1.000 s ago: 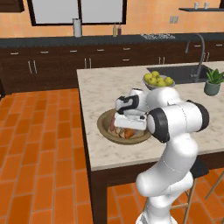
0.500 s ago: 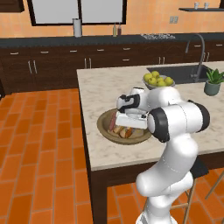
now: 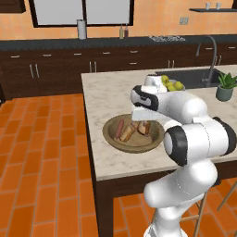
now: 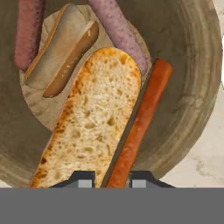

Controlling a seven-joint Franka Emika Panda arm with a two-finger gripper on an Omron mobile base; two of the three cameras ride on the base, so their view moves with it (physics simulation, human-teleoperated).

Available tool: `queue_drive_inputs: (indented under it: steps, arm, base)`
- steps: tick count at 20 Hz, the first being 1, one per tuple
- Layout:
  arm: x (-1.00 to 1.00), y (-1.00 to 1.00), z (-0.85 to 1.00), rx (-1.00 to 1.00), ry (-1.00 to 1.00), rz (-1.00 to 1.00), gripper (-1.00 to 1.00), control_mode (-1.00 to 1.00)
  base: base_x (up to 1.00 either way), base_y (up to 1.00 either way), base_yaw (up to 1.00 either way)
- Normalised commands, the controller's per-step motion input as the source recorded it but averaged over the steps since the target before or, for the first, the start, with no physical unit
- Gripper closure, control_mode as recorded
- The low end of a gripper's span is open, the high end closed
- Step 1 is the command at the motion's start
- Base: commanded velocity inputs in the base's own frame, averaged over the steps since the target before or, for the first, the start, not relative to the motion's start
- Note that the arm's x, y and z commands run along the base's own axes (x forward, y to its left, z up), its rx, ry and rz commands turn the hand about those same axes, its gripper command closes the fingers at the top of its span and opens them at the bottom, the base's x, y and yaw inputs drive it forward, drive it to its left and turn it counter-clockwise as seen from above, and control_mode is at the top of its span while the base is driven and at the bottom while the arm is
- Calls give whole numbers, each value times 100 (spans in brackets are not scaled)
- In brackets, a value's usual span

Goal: Place one bun and one sausage from the bowl on each plate.

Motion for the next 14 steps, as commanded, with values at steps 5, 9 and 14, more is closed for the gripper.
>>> queue_drive_inputs:
  steps: [5,9,14]
  arm:
    - [4,-100,40,-2,-18,17,100,-100]
    - [24,-100,17,0,-7,18,100,-100]
    - [44,-100,-7,4,-3,23,100,-100]
  base:
    - [0,0,0]
    - [0,0,0]
    - [0,0,0]
